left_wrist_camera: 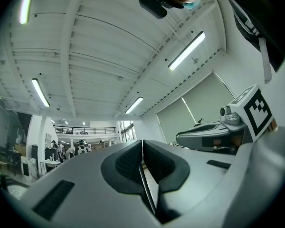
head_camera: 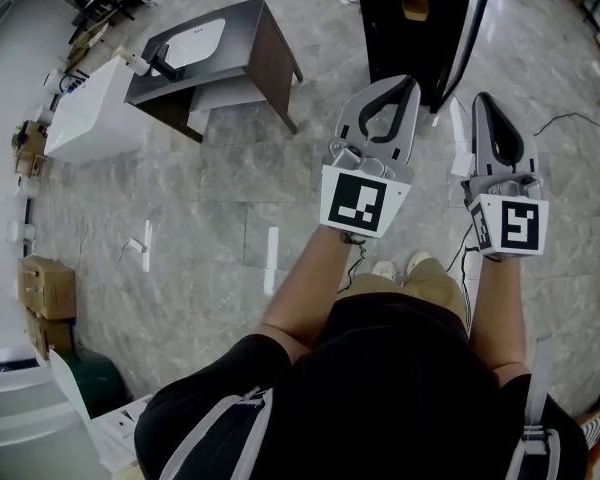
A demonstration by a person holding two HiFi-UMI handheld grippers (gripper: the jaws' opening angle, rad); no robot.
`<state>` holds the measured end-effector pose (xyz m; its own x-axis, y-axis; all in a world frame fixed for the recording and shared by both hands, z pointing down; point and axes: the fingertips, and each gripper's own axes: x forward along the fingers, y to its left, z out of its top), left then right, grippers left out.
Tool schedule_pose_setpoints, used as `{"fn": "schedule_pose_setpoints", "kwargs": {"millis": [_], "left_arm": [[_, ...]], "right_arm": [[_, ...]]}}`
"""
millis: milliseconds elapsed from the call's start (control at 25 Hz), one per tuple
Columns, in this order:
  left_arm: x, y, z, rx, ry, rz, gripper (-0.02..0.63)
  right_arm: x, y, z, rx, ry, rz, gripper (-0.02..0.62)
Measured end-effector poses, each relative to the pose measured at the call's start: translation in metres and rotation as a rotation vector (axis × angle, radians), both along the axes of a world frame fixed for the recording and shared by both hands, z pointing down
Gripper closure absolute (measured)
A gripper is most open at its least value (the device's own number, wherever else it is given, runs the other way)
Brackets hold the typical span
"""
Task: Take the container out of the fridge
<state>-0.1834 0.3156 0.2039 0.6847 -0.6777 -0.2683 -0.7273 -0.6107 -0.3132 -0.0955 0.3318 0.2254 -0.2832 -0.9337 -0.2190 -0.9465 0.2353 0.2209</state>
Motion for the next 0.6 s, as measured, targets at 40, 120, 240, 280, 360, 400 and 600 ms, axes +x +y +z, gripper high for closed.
{"fn": "schedule_pose_setpoints", "kwargs": {"millis": [40, 120, 240, 280, 360, 400, 600], "left_arm": [[0.0, -0.002, -0.002, 0.002, 0.0, 0.001, 0.578], [0.001, -0.007, -0.004, 0.003, 0.004, 0.005, 0.578], [0.004, -0.017, -0.004, 0.01, 0.016, 0.004, 0.578], [0.006, -0.021, -0.005, 0.014, 0.023, 0.005, 0.578], [0.009, -0.032, -0.007, 0.023, 0.029, 0.005, 0.578], [0.011, -0.039, -0.006, 0.027, 0.026, 0.004, 0.578], [0.025, -0.086, 0.003, 0.024, 0.046, 0.008, 0.578]], "right_arm": [[-0.001, -0.002, -0.001, 0.001, 0.004, -0.005, 0.56], [-0.001, -0.006, -0.003, 0.002, 0.009, -0.012, 0.56], [0.001, -0.015, -0.002, 0.014, 0.019, -0.019, 0.56], [0.003, -0.018, -0.003, 0.02, 0.021, -0.021, 0.56], [0.006, -0.029, -0.004, 0.032, 0.021, -0.024, 0.56], [0.008, -0.037, -0.004, 0.037, 0.021, -0.025, 0.56], [0.023, -0.083, 0.006, 0.044, 0.022, -0.03, 0.56]]}}
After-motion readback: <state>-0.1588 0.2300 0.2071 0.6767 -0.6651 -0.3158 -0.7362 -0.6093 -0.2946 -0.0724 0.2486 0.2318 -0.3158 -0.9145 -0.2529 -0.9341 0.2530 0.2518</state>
